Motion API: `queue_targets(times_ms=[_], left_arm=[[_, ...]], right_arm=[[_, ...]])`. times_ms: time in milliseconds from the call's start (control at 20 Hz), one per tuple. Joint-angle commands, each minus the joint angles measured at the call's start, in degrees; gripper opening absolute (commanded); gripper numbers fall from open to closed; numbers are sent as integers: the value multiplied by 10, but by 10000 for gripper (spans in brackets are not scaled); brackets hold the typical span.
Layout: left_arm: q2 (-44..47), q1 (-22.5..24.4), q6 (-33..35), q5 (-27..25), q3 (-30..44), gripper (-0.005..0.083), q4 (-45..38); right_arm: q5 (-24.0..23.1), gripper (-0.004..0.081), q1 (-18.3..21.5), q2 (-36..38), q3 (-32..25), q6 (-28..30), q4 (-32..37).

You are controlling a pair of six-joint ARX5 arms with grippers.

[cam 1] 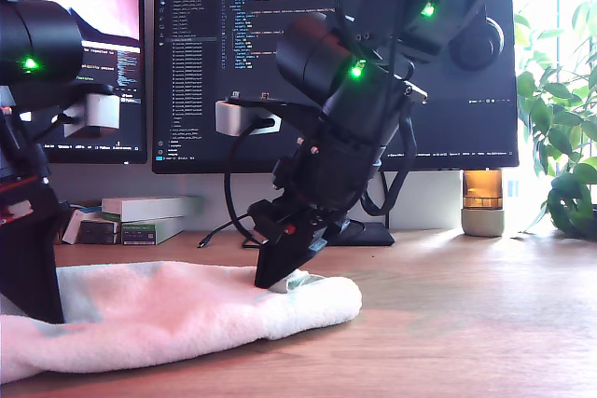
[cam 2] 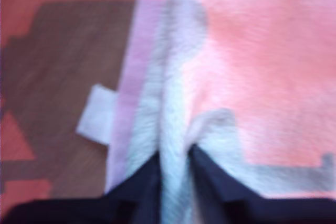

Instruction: Fold the tea towel to a neat square and place it to the right

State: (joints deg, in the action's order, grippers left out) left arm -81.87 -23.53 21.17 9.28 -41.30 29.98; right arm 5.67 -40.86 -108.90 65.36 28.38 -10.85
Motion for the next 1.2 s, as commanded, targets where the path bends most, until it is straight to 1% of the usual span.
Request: queue_targets(times_ms=[0,150,200,350,500,550,600,650,700,750,800,850,1000,1100,1150], left_arm=[[-5,2,-3,-2,-13,238,2],[-5,2,-4,-4,-38,238,19],[-5,2,-4,-4,-46,238,24],[-5,2,-3,-8,-68,238,44],[-5,2,-2,-8,-85,231,62],[-5,2,-2,-8,-86,216,63],[-3,3,-2,-8,-86,177,64],[0,5,-2,-8,-86,110,66],[5,8,-3,-8,-86,26,66],[13,11,-3,-8,-86,-27,66],[21,16,-3,-7,-86,-19,63],[31,20,-3,0,-86,-19,60],[58,34,1,51,-86,-19,47],[76,40,15,86,-86,-19,42],[86,41,20,89,-85,-19,41]], right_arm=[[-8,213,0,-19,7,-1,-4],[-8,218,0,-18,29,2,-12],[-8,219,0,-18,40,2,-25],[-8,268,0,-18,75,1,-71],[-8,268,1,-18,109,1,-111],[-8,268,1,-16,116,1,-121],[-8,268,1,-14,121,1,-133],[-8,260,2,-10,124,-2,-147],[-7,217,5,-4,125,-12,-158],[-7,131,9,2,125,-26,-169],[-7,11,14,6,124,-42,-182],[-2,-6,20,11,124,-54,-193],[18,-13,38,23,123,-115,-205],[18,-13,42,41,121,-138,-205],[19,-13,41,56,114,-150,-199]])
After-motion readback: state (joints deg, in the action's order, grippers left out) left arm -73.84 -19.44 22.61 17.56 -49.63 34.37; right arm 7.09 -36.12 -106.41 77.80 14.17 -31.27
